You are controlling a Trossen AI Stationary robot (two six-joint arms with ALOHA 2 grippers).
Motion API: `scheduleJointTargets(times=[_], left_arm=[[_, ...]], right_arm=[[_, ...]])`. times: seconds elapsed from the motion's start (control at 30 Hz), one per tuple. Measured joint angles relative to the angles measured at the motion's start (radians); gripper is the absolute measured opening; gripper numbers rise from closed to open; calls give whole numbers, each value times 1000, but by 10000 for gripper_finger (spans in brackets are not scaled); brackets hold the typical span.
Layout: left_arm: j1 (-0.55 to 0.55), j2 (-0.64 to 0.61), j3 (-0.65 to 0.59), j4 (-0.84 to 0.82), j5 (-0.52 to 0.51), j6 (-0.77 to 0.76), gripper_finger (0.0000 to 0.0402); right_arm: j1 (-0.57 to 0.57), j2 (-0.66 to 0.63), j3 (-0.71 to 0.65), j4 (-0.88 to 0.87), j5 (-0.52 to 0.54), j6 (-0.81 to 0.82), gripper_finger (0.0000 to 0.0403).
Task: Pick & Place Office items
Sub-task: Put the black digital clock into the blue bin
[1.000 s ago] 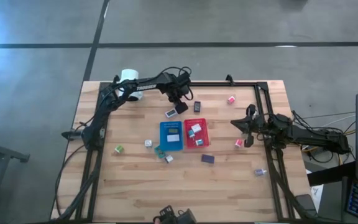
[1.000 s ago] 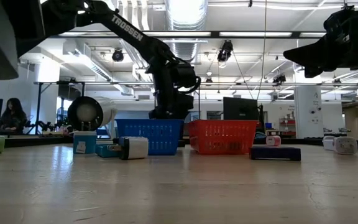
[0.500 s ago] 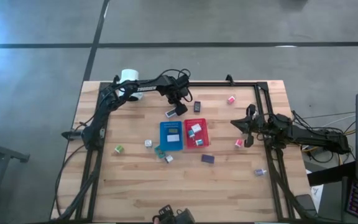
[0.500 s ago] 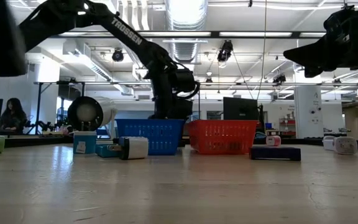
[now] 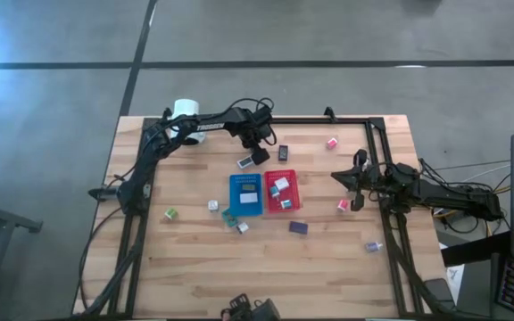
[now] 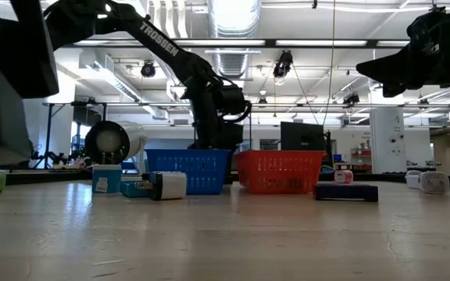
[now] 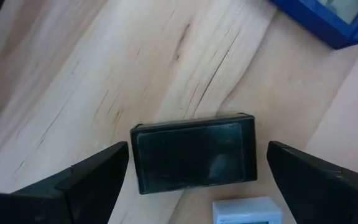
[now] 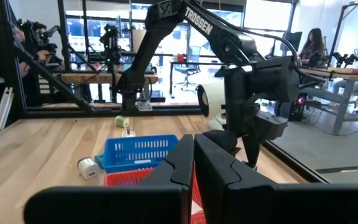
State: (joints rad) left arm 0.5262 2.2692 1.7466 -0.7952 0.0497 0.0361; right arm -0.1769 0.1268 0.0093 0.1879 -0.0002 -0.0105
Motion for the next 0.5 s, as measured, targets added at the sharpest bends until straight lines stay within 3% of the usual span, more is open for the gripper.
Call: scheduleJointTargets(times=[0.33,0.5], left_arm=[[0,0,0,-1,46,32,284],[0,-1,0,-1,57,46,282]], right_arm=[[0,0,0,0,0,-3,8],[0,0,0,0,0,-12,8]])
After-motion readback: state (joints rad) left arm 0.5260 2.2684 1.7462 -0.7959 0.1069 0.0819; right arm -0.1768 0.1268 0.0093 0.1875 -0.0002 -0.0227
